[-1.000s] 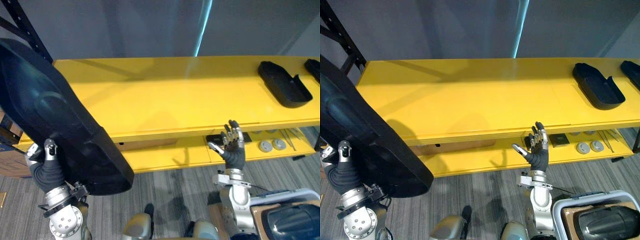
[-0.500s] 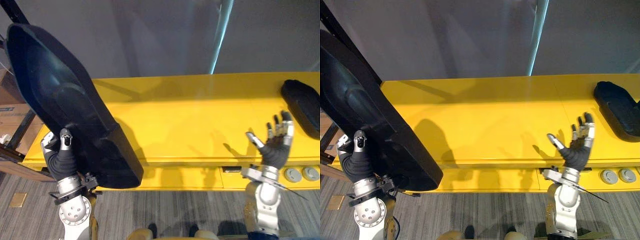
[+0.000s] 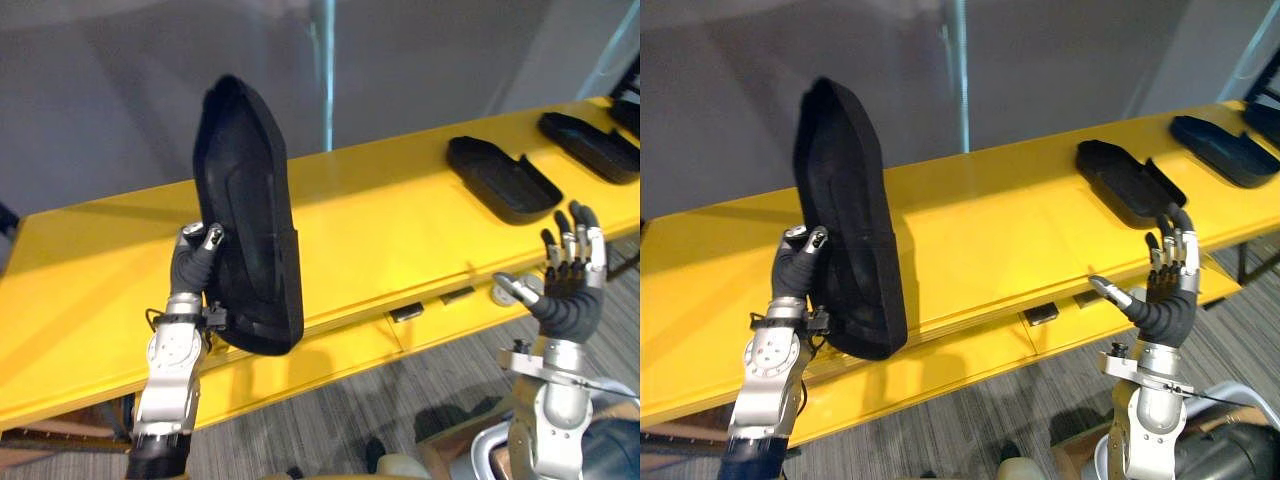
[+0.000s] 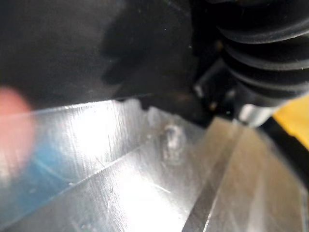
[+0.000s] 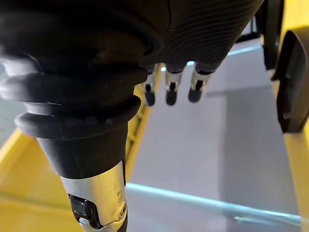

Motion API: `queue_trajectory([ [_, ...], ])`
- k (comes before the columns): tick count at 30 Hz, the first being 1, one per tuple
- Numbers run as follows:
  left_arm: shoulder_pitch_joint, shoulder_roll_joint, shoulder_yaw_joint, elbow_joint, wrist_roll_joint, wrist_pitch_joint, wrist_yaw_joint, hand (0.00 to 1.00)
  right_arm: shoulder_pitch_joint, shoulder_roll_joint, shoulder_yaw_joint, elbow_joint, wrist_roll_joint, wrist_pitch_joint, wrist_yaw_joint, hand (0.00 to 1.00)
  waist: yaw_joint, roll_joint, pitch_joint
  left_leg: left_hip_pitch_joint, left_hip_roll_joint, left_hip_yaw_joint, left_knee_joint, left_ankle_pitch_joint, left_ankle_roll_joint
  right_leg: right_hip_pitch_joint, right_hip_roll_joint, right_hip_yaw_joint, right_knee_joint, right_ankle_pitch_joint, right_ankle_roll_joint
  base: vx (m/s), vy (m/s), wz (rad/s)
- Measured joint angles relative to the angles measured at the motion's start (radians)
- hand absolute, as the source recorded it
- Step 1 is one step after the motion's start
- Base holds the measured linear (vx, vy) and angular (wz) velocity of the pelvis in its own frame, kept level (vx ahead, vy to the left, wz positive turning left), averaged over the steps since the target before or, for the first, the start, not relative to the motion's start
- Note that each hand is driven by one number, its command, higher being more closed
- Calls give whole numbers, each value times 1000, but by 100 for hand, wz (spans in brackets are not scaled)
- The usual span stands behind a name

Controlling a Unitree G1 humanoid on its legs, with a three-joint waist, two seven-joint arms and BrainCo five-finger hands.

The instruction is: Walk over and take plastic housings, then place them on the shelf

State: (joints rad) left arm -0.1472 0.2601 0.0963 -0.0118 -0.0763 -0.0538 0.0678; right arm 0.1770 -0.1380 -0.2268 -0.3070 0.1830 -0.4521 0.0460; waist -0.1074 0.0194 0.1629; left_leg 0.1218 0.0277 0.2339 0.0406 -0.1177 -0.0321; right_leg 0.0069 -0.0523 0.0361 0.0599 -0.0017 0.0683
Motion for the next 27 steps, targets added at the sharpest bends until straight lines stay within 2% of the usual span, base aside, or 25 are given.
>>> queue_trajectory([
  [1,-51,18,-1,97,-4,21,6,100,0,-18,14,0,0,3,20,0,-17,6,-2,-2,0,8,1,0,0,-6,1,7,2,3,0,-63,0,-29],
  [3,-135,45,-9,244,-7,64,36,100,-1,-51,29,0,9,22,51,0,-26,18,-4,-1,1,28,1,1,0,-16,6,28,3,9,2,-42,-1,-27],
  [4,-179,65,-11,318,-18,89,51,100,-1,-72,42,0,22,33,71,0,-44,25,-4,-4,1,32,0,1,0,-24,6,33,6,10,3,-36,1,-26],
  [7,-265,102,-38,434,-81,127,77,100,-1,-105,53,1,50,45,116,0,-62,41,0,-7,-1,50,-5,1,0,-43,8,55,14,11,4,-16,2,-19],
  [10,-367,118,-81,546,-93,166,92,100,-3,-138,85,2,80,66,161,0,-79,52,5,-18,-4,57,-6,2,-1,-62,7,69,19,11,5,-1,8,-11],
  [12,-457,136,-98,628,-126,194,110,100,-38,-162,113,2,88,78,195,0,-87,57,39,-24,-8,78,-5,4,0,-89,8,86,40,12,6,-34,9,-24],
  [14,-565,170,-102,705,-191,232,149,100,-120,-195,171,1,127,92,226,0,-115,70,86,-77,-20,94,3,12,10,-159,2,111,74,13,8,-77,5,-19],
  [19,-685,214,-104,729,-270,237,157,100,-160,-212,248,-28,153,148,240,0,-131,75,190,-118,-20,111,27,21,3,-228,4,133,132,7,4,-42,-28,-11],
  [24,-674,244,-105,694,-362,237,86,100,-154,-225,282,-80,157,155,239,0,-141,85,215,-123,-19,124,29,22,3,-240,5,133,151,2,8,-18,-28,0],
  [25,-666,244,-114,686,-384,238,75,0,-153,-225,286,-83,157,155,239,0,-140,85,215,-123,-20,133,30,22,3,-244,4,133,160,-3,12,-36,-15,0],
  [27,-650,244,-118,663,-399,255,76,0,-150,-225,306,-83,157,155,238,0,-138,85,215,-123,-23,135,31,22,3,-251,1,134,178,-11,11,-16,-11,1],
])
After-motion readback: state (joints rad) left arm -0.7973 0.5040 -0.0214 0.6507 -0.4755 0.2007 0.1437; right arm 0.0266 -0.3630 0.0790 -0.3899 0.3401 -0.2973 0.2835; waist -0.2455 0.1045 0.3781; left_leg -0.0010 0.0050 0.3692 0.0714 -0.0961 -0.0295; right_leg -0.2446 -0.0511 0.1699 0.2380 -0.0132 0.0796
